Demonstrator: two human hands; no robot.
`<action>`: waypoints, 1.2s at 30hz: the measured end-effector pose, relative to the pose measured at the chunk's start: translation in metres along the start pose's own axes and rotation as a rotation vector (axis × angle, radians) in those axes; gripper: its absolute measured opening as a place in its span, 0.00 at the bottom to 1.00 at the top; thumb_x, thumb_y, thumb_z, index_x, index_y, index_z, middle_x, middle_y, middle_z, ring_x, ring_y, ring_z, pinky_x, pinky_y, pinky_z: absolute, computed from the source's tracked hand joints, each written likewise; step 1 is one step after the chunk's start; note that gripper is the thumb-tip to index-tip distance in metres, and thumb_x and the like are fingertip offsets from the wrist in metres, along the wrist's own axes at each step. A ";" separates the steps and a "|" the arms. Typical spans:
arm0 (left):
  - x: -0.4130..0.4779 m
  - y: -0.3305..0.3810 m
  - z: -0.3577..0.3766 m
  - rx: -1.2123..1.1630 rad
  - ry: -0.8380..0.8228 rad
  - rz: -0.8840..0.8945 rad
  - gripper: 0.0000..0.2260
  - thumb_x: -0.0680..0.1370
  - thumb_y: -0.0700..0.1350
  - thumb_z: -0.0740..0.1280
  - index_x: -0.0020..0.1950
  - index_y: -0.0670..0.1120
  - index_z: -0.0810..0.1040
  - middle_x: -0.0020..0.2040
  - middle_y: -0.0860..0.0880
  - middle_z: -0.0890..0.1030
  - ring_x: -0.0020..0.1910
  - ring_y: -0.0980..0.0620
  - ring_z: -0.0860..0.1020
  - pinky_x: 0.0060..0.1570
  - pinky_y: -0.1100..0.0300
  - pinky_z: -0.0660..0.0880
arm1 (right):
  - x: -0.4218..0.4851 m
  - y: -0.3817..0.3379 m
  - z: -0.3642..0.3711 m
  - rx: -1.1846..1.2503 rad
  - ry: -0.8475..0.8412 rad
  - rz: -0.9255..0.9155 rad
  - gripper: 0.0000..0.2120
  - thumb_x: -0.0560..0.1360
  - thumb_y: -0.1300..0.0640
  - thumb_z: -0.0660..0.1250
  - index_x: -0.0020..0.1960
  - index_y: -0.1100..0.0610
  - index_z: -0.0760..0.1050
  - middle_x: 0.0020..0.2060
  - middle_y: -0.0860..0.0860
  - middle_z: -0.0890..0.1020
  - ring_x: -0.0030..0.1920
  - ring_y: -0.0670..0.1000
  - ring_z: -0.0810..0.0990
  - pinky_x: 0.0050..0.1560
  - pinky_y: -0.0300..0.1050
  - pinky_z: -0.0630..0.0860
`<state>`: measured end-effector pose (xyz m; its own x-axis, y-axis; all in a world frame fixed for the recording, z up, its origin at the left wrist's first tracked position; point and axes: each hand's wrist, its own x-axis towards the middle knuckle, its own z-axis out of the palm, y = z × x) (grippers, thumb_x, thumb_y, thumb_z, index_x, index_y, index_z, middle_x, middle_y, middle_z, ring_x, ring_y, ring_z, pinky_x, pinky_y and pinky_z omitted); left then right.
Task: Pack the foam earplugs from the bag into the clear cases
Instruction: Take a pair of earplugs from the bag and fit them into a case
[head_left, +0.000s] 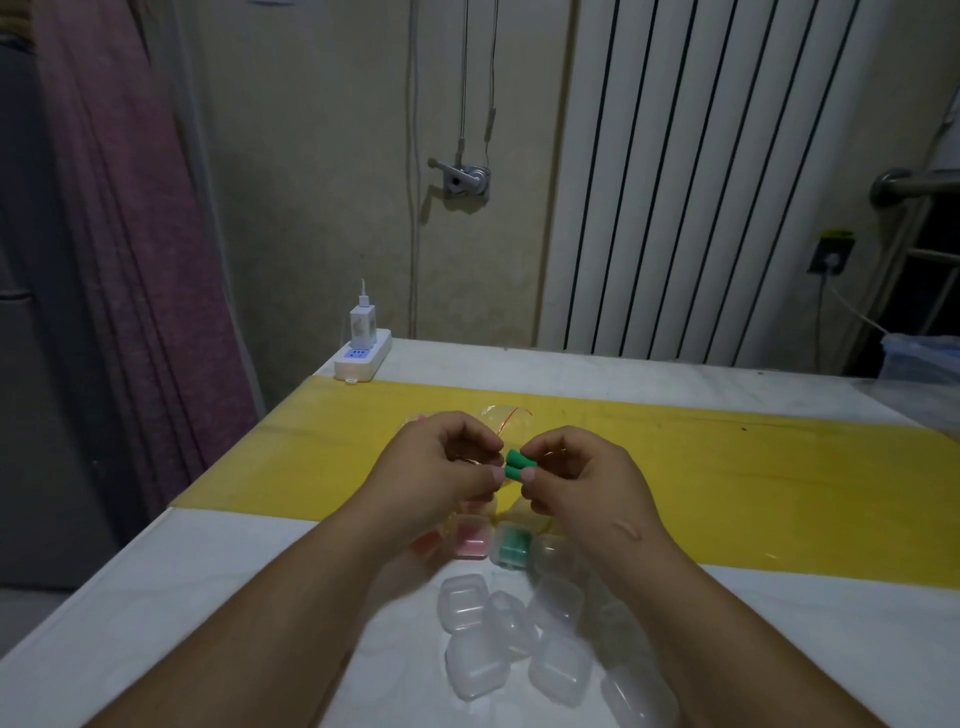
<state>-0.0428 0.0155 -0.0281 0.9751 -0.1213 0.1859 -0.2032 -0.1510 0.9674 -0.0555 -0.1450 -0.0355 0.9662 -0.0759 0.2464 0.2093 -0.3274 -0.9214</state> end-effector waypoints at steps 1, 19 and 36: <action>0.001 0.001 -0.003 0.113 -0.001 0.029 0.07 0.70 0.32 0.74 0.42 0.43 0.81 0.35 0.47 0.80 0.33 0.52 0.78 0.38 0.56 0.78 | 0.000 0.000 -0.001 0.017 0.022 0.012 0.11 0.72 0.66 0.71 0.40 0.50 0.79 0.36 0.52 0.84 0.39 0.56 0.85 0.47 0.59 0.82; -0.008 0.009 -0.027 0.640 -0.507 0.059 0.14 0.70 0.38 0.75 0.46 0.56 0.78 0.43 0.60 0.79 0.35 0.61 0.75 0.36 0.65 0.74 | 0.001 -0.002 -0.005 0.027 0.094 0.007 0.10 0.75 0.65 0.67 0.44 0.50 0.77 0.40 0.54 0.83 0.41 0.55 0.83 0.43 0.52 0.82; -0.003 0.003 -0.025 -0.106 -0.235 0.123 0.28 0.72 0.23 0.65 0.52 0.58 0.81 0.54 0.52 0.83 0.54 0.52 0.80 0.49 0.50 0.77 | -0.007 -0.019 -0.002 0.356 -0.157 0.288 0.12 0.77 0.59 0.66 0.42 0.67 0.81 0.34 0.59 0.81 0.33 0.55 0.76 0.38 0.49 0.77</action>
<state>-0.0442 0.0400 -0.0215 0.8938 -0.3582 0.2698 -0.2960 -0.0193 0.9550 -0.0666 -0.1405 -0.0186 0.9978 0.0357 -0.0566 -0.0577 0.0304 -0.9979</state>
